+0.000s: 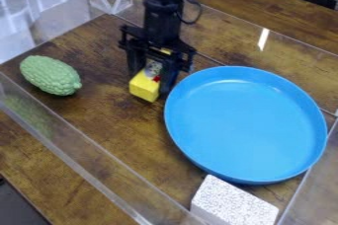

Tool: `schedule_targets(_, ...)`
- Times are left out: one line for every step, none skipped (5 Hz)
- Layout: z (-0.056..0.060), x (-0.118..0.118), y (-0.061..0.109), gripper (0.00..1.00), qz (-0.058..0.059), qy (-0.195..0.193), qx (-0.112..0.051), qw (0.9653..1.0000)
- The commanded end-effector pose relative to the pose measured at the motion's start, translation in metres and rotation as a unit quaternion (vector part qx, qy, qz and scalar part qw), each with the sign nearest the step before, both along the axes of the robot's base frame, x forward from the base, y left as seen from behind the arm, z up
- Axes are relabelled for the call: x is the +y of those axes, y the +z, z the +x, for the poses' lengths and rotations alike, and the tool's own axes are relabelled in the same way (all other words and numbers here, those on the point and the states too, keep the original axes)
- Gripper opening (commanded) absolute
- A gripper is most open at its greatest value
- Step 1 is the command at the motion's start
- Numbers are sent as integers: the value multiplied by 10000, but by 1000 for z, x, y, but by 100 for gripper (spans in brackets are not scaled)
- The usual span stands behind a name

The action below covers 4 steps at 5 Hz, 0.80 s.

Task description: Put the yellow block in the blue tray

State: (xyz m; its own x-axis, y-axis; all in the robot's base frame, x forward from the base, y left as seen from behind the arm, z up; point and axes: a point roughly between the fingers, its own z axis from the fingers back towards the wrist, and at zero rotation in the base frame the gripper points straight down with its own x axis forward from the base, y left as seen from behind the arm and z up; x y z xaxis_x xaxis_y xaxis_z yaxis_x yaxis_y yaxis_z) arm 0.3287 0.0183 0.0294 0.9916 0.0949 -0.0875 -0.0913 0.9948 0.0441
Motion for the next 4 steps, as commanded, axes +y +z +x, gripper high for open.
schedule_targets(19, -12, 17, 0, 72, -11, -369, 9993)
schedule_targets(13, -12, 19, 0, 116, 91, -367, 9992)
schedule_targets(7, -12, 21, 0, 150, 199, -363, 9990)
schedule_targets(4, -12, 24, 0, 208, 152, -405, 9988)
